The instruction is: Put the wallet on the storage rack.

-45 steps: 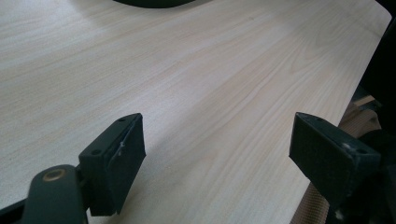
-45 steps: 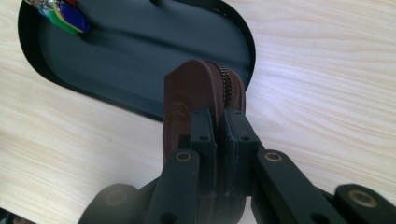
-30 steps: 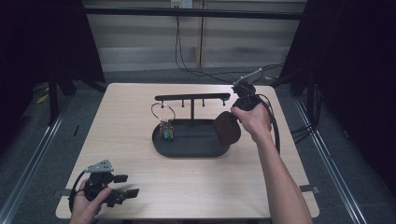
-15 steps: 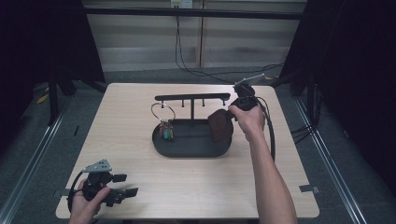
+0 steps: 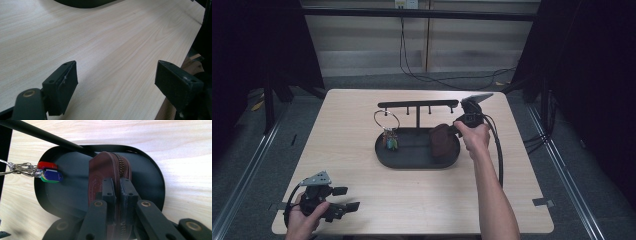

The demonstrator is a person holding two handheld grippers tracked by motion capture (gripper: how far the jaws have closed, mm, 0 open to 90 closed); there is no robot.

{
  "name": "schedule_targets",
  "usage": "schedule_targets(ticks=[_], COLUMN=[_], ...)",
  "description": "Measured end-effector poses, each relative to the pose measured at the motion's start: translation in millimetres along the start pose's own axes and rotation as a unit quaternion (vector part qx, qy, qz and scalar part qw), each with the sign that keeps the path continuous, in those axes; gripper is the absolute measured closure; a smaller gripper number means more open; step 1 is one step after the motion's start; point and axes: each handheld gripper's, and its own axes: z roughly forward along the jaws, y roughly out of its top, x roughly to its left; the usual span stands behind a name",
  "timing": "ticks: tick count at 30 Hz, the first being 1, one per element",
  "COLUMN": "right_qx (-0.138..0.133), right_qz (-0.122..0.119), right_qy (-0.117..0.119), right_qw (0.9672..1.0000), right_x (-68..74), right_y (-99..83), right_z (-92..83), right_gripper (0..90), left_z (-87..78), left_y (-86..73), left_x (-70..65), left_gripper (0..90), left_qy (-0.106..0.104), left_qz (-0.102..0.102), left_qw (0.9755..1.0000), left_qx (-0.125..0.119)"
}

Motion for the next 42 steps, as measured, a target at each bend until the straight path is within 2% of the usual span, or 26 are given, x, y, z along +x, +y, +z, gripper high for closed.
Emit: schedule_targets(ticks=[5,8,12,14,16,19,21,26,29,34,39,42], right_qx=[0.002,0.001,0.0,-0.001,-0.001,-0.005,-0.014,-0.015,-0.025,-0.04,-0.052,-0.06], right_qz=[0.002,0.004,0.004,-0.003,-0.001,-0.006,-0.009,-0.027,-0.033,-0.046,-0.072,-0.084], right_qy=[0.013,0.013,0.005,-0.012,-0.008,-0.013,-0.017,-0.016,-0.019,-0.014,-0.012,-0.014], right_qw=[0.9999,0.9999,1.0,0.9999,1.0,0.9999,0.9997,0.9994,0.999,0.998,0.996,0.9945], right_x=[-7.5,-10.7,-13.8,-14.9,-18.0,-19.3,-18.5,-15.8,-16.0,-12.4,-8.9,-8.5], right_y=[-6.5,-8.8,-11.3,-12.7,-13.8,-14.3,-13.7,-13.7,-15.1,-17.9,-25.8,-34.0], right_z=[11.1,15.1,18.8,20.9,23.1,24.2,22.5,19.2,16.4,5.5,-5.9,-10.3], right_gripper=[83.6,83.2,81.5,82.8,82.2,81.7,75.7,69.9,64.1,52.9,44.2,35.2], left_z=[0.8,1.1,1.0,1.2,1.4,1.6,1.7,1.7,1.6,1.6,0.1,0.3], left_y=[0.3,0.3,0.3,0.3,0.3,0.3,0.4,0.4,0.4,0.4,-0.1,0.0], left_x=[-0.3,-0.4,-0.3,-0.3,-0.4,-0.1,-0.1,-0.3,-0.3,0.5,0.9,1.8], left_gripper=[18.3,18.3,18.3,18.3,18.3,18.3,18.3,18.3,18.3,18.3,18.3,18.3], left_qy=[-0.002,-0.001,-0.003,-0.002,-0.001,-0.002,-0.002,-0.003,-0.004,-0.003,-0.003,-0.002], left_qz=[-0.001,-0.002,0.0,0.0,0.001,0.0,0.0,0.0,0.0,-0.001,-0.007,-0.009], left_qw=[1.0,1.0,1.0,1.0,1.0,1.0,1.0,1.0,1.0,1.0,1.0,1.0], left_qx=[0.002,0.002,0.004,0.004,0.005,0.007,0.008,0.007,0.007,0.005,0.0,0.0])
